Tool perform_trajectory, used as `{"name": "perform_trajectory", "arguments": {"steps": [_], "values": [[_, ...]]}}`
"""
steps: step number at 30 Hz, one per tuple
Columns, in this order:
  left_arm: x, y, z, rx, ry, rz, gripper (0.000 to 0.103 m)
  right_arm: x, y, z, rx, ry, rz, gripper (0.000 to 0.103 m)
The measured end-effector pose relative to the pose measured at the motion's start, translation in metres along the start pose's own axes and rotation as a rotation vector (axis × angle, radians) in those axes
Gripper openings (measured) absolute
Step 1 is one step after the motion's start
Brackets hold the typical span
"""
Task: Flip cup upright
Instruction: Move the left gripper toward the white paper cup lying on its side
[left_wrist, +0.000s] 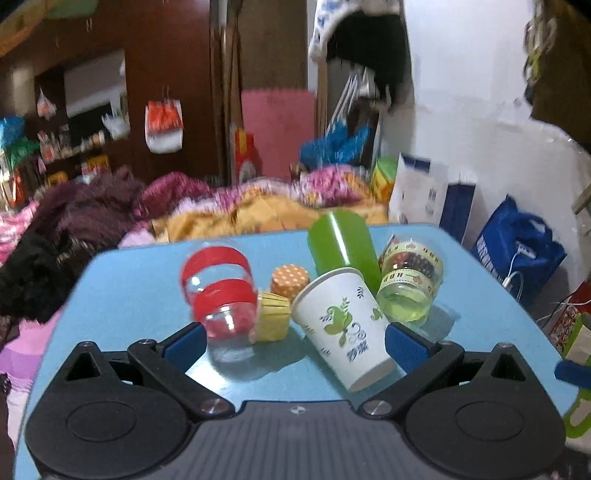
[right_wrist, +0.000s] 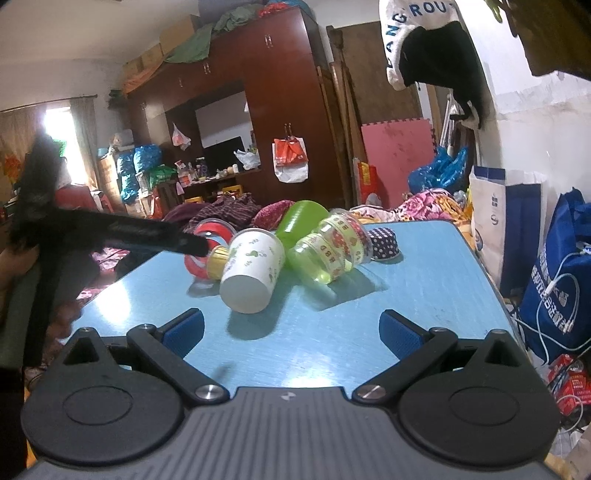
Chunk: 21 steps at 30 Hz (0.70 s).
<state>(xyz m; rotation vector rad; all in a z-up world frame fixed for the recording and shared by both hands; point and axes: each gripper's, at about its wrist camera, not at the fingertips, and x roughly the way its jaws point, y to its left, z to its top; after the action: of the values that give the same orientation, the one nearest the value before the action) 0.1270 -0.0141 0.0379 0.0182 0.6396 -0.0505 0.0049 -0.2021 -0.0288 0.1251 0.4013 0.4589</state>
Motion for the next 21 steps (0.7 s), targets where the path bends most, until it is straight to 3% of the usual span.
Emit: {"name": "perform_trajectory", "arguments": {"steps": [6, 21], "values": [[0.022, -0.012, 0.012, -0.025, 0.115, -0.034, 0.098, 0.000, -0.010, 0.002, 0.023, 0.003, -0.005, 0.102], [0.058, -0.021, 0.028, -0.093, 0.238, -0.046, 0.092, 0.004, -0.010, 0.003, 0.019, 0.011, 0.007, 0.102]]}}
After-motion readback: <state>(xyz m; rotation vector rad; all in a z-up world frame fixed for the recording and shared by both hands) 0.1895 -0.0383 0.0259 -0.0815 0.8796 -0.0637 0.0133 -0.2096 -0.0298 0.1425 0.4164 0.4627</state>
